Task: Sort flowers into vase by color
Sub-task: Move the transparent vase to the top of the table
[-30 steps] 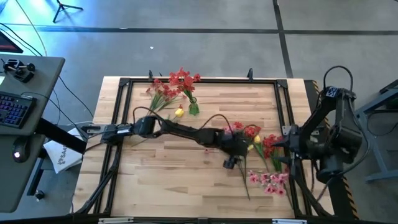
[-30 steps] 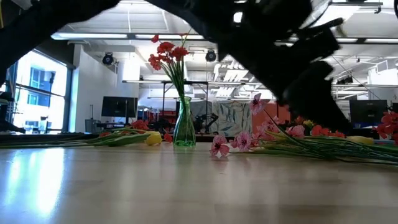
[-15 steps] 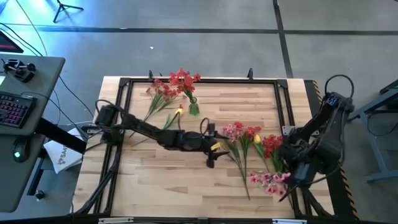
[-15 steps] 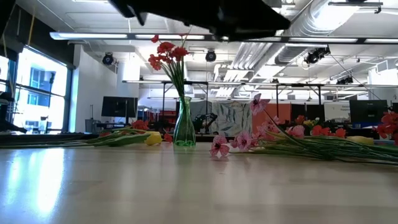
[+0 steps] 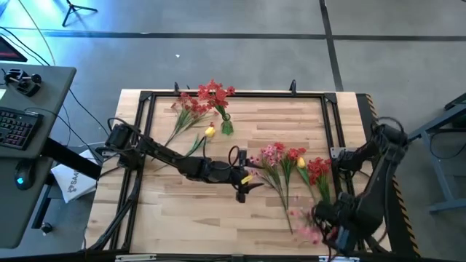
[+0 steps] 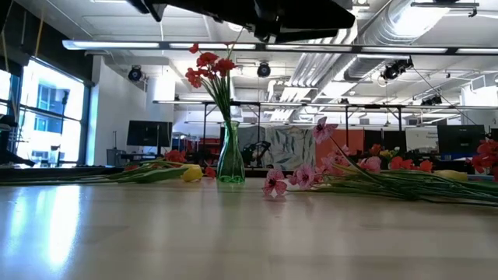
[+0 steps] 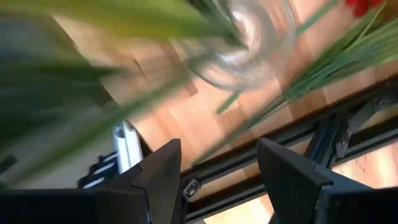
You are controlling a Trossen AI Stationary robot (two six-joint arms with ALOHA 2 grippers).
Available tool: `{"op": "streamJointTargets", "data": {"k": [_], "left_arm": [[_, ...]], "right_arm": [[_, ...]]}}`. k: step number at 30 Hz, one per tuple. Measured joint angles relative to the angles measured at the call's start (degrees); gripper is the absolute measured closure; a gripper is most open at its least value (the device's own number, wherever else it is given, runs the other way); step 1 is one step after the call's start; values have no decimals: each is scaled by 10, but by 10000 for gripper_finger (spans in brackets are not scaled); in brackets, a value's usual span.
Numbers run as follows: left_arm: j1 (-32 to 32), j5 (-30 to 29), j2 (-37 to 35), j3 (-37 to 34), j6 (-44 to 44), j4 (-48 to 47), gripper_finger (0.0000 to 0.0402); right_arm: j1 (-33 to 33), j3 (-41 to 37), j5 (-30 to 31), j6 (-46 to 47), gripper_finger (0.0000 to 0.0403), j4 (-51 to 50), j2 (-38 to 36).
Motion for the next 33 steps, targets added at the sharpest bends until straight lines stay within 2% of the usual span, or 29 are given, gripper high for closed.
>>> {"op": "streamJointTargets", "data": {"k": [5, 10, 16, 20, 25, 27, 30, 33], "left_arm": [[-2, -7, 0, 0, 4, 1, 154], [-2, -7, 0, 0, 0, 6, 154], [-1, -7, 0, 0, -7, 6, 154], [-1, -7, 0, 0, -7, 5, 154], [-1, -7, 0, 0, -8, 4, 154], [-1, -7, 0, 0, -8, 2, 154], [-1, -7, 0, 0, -7, 0, 154], [-1, -7, 0, 0, -7, 0, 154]], "right_arm": [[37, 0, 69, 53, 195, -1, 46], [53, 0, 119, 105, 195, -31, 54], [57, 0, 189, 168, 195, -105, 29], [54, 0, 206, 189, 195, -138, -16], [52, 0, 202, 195, 195, -141, -89], [52, 0, 162, 197, 195, -141, -115], [52, 0, 64, 204, 195, -134, -144], [59, 0, 33, 220, 195, -133, -151]]}}
